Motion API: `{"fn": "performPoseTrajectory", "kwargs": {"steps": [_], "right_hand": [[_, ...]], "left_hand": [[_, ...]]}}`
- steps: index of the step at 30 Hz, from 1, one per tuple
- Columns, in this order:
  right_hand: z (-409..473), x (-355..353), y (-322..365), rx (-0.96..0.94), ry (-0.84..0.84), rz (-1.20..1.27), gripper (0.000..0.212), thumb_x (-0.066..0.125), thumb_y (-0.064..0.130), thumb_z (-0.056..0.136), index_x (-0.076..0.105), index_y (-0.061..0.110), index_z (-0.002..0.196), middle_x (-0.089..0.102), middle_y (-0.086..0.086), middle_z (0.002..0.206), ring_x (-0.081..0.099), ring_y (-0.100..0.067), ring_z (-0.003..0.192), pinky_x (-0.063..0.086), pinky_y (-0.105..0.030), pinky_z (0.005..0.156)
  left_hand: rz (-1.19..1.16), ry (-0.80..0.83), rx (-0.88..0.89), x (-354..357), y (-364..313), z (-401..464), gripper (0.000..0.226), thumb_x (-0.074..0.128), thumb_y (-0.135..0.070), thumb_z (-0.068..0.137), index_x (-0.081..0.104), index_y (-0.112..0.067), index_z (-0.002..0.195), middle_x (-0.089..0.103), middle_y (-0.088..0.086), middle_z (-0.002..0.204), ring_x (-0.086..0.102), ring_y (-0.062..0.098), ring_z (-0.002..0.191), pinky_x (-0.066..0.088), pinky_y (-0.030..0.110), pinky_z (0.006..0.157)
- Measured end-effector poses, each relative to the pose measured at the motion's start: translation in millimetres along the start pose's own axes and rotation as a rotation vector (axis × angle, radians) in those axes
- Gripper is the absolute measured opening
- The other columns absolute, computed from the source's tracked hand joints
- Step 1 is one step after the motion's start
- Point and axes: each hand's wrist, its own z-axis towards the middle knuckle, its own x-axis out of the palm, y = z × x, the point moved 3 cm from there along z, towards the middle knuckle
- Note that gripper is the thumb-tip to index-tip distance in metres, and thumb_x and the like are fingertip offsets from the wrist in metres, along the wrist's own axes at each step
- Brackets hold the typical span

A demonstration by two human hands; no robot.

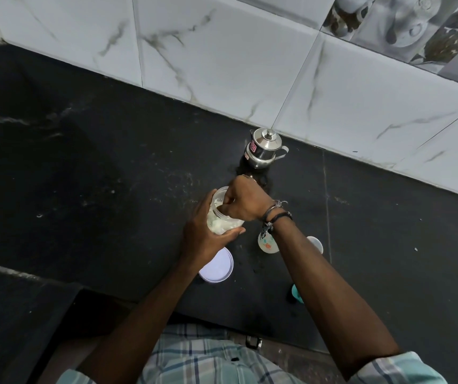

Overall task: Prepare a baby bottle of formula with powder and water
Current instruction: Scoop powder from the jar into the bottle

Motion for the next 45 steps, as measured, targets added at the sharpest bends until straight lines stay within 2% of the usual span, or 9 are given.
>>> {"fn": "performPoseTrajectory", "kwargs": {"steps": [9,13,19,24,29,35,38,41,45], "right_hand": [[-9,-15,-28,0.050,0.079,0.335,0.025,0.077,0.022,0.083,0.073,0.006,0.065,0.074,-0.016,0.078,0.068,-0.028,0.077,0.057,-0.045,0.086],[-16,-21,-39,0.065,0.074,0.474,0.033,0.076,0.017,0.083,0.066,-0.010,0.068,0.060,-0.015,0.066,0.049,-0.015,0.063,0.047,-0.032,0.067],[-24,-23,-52,0.062,0.036,0.595,0.034,0.076,0.015,0.084,0.066,-0.015,0.072,0.062,-0.031,0.076,0.056,-0.011,0.064,0.043,-0.016,0.068],[-29,-26,-65,0.074,0.017,0.674,0.029,0.076,0.016,0.084,0.071,-0.012,0.079,0.071,-0.026,0.092,0.064,-0.022,0.107,0.049,-0.032,0.094],[-36,-27,-74,0.076,-0.023,0.730,0.024,0.075,0.014,0.084,0.074,-0.010,0.083,0.071,-0.029,0.095,0.062,-0.027,0.113,0.050,-0.040,0.099],[-48,-32,-84,0.121,-0.065,0.824,0.008,0.074,0.012,0.085,0.079,0.006,0.082,0.074,-0.017,0.105,0.065,-0.015,0.107,0.051,-0.028,0.087],[-57,-35,-94,0.140,-0.096,0.875,0.010,0.073,0.011,0.085,0.079,0.011,0.077,0.074,-0.015,0.104,0.064,-0.014,0.112,0.048,-0.031,0.094],[-72,-38,-107,0.144,-0.126,0.910,0.014,0.072,0.010,0.085,0.078,0.012,0.072,0.075,-0.011,0.103,0.063,-0.007,0.113,0.045,-0.027,0.099],[-97,-43,-127,0.152,-0.211,0.941,0.021,0.072,0.007,0.085,0.075,0.012,0.066,0.075,-0.014,0.104,0.063,-0.002,0.113,0.043,-0.021,0.096]], "left_hand": [[0.017,-0.008,0.010,1,0,-1,0.096,0.089,-0.054,0.060,0.049,-0.020,0.140,0.063,-0.005,0.131,0.060,0.011,0.119,0.051,0.030,0.100],[0.012,-0.033,0.010,0,-3,-3,0.096,0.087,-0.057,0.059,0.046,-0.026,0.141,0.060,-0.016,0.130,0.058,0.003,0.118,0.048,0.018,0.098],[0.025,-0.046,-0.007,-1,-4,-4,0.096,0.087,-0.056,0.057,0.049,-0.023,0.139,0.062,-0.012,0.129,0.060,0.008,0.117,0.051,0.026,0.097],[0.029,-0.016,-0.031,-1,-1,-2,0.099,0.095,-0.043,0.057,0.050,-0.015,0.141,0.064,-0.001,0.131,0.060,0.018,0.121,0.051,0.042,0.098],[0.033,-0.021,-0.042,0,-2,-3,0.102,0.096,-0.038,0.056,0.049,-0.010,0.142,0.063,0.004,0.134,0.059,0.022,0.123,0.051,0.044,0.100],[0.043,0.000,-0.033,-1,-11,-3,0.105,0.088,-0.049,0.058,0.046,-0.005,0.144,0.059,0.011,0.139,0.057,0.027,0.127,0.049,0.040,0.105],[0.041,0.003,-0.079,0,-16,-8,0.120,0.089,-0.050,0.058,0.029,-0.010,0.154,0.042,0.011,0.154,0.041,0.027,0.141,0.039,0.041,0.114],[0.106,-0.070,0.073,-1,-33,-13,0.128,0.081,-0.064,0.061,0.018,-0.007,0.156,0.022,0.008,0.163,0.023,0.027,0.151,0.024,0.036,0.122],[0.023,-0.106,0.287,8,-63,-19,0.117,0.090,-0.041,0.067,0.024,0.002,0.152,0.026,0.011,0.162,0.020,0.031,0.152,0.019,0.035,0.124]]}}
